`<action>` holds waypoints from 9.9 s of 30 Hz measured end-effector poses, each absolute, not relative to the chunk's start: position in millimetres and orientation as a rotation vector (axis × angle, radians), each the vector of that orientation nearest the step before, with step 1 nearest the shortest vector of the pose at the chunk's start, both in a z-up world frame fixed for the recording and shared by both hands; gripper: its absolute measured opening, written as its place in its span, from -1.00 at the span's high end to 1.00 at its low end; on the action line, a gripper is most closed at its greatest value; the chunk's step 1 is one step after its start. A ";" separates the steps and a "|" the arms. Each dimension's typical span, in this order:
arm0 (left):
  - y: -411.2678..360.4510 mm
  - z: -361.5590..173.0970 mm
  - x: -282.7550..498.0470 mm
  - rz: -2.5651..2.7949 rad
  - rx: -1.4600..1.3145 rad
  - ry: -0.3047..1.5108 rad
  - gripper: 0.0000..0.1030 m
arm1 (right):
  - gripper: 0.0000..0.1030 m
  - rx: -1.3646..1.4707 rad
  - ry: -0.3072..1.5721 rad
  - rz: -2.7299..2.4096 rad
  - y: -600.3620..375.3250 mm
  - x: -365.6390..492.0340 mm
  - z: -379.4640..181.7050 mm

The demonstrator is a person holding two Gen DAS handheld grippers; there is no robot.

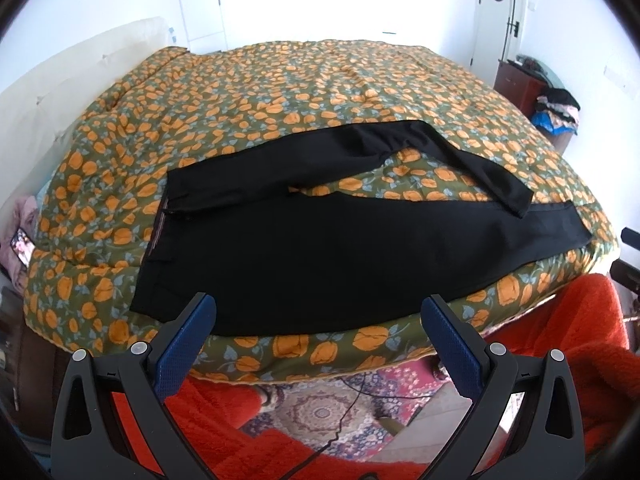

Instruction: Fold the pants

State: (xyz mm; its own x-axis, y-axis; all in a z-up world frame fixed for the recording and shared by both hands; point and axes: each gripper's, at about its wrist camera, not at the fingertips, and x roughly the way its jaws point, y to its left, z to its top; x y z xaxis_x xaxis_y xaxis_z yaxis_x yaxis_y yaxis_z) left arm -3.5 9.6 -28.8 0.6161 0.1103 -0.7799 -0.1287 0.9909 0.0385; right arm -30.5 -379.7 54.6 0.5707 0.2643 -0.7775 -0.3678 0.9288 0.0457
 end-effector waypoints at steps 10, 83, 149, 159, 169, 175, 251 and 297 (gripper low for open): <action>8.0 -30.2 -1.9 0.119 -0.032 0.892 -0.99 | -1.00 -0.123 0.891 0.379 -376.5 -29.9 52.2; 3.1 -7.8 -30.8 0.092 -0.051 0.804 -0.99 | -1.00 -0.047 0.739 0.346 -386.3 -66.4 99.2; -22.3 -25.8 17.3 0.120 0.032 0.882 -0.99 | -1.00 -0.333 0.829 -0.023 -386.7 -22.5 73.0; -23.9 -29.9 20.6 0.121 0.035 0.899 -0.99 | -1.00 -0.330 0.846 -0.009 -385.4 -17.3 67.9; -21.5 -31.7 21.7 0.123 0.028 0.905 -0.99 | -1.00 -0.315 0.873 0.003 -386.7 -13.3 64.1; -20.1 -33.2 21.3 0.124 0.025 0.906 -0.99 | -1.00 -0.311 0.878 0.007 -385.0 -12.2 62.7; 109.5 -158.1 238.9 0.394 -0.054 1.098 -0.98 | -0.44 0.095 1.048 -0.053 -496.0 447.5 -93.0; 172.4 -162.2 195.5 0.615 -0.170 0.953 -0.98 | -0.58 0.278 1.259 0.149 -455.4 232.4 -46.1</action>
State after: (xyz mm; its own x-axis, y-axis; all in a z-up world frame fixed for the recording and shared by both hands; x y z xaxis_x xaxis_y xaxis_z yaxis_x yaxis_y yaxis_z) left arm 195.5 172.4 -162.2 0.4245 0.4162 -0.8041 -0.5612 0.8179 0.1271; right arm 232.4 -455.4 -46.1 0.3031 0.2621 -0.9162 0.0410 0.9570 0.2873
